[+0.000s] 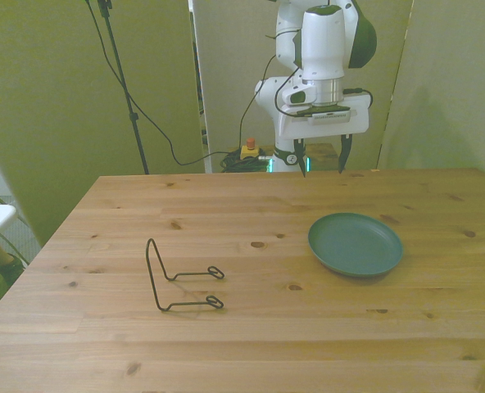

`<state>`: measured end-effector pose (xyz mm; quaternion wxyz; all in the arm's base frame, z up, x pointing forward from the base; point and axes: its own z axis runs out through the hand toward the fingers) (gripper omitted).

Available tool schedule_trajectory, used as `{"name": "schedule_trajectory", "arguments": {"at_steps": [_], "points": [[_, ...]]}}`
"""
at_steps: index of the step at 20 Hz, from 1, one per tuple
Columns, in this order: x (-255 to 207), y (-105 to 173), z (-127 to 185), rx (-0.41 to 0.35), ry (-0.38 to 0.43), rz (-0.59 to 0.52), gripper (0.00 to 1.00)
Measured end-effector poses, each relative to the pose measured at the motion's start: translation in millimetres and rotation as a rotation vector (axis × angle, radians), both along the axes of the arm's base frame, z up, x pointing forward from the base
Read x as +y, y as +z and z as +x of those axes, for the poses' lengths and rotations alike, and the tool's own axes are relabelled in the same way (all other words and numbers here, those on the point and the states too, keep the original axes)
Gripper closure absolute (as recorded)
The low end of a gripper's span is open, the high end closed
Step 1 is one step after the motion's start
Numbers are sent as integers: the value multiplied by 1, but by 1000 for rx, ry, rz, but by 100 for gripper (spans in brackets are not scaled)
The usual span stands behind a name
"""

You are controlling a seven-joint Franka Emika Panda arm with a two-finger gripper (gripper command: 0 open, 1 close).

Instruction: Load the plate

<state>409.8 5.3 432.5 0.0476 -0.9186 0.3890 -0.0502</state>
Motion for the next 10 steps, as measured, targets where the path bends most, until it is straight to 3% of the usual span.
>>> {"name": "schedule_trajectory", "arguments": {"at_steps": [5,10], "points": [[-2,6,8,-5,1,5,0],[-11,30,39,-15,6,19,0]]}}
